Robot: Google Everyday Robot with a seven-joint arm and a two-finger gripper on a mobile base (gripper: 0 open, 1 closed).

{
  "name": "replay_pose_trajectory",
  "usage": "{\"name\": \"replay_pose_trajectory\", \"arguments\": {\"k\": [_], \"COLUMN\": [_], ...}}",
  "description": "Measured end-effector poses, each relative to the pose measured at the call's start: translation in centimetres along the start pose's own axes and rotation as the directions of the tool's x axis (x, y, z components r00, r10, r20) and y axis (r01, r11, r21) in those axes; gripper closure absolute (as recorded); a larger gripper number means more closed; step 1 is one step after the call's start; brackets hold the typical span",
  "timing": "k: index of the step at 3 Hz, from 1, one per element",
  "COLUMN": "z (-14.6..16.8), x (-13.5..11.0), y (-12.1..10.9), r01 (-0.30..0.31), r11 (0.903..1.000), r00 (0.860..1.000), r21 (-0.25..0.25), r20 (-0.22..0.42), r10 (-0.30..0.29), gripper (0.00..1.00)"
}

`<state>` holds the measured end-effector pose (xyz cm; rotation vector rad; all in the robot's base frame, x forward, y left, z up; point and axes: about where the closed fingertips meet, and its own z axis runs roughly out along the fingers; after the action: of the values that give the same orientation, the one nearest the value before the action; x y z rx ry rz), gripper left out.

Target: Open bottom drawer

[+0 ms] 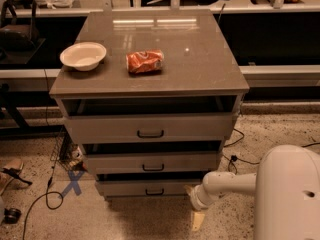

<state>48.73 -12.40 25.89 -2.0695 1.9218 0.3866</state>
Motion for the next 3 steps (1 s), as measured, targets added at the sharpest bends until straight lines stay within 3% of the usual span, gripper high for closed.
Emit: {"name": "replay_pose_trajectory", "arguments": {"k": [1,2,3], "z": [2.8,2.8,3.8], "x": [1.5,1.5,1.4], "y": [-2.3,-2.3,-4.4], "r01": [-0.014,-0.014,-0.014], "r11": [0.9962,0.9962,0.9895], "r00": [1.000,1.000,1.000], "r21": [0.086,0.086,0.144], "r20": [0.007,0.007,-0.020], "r10": [0.014,0.014,0.017], "gripper": [0.00,0.00,0.00]}}
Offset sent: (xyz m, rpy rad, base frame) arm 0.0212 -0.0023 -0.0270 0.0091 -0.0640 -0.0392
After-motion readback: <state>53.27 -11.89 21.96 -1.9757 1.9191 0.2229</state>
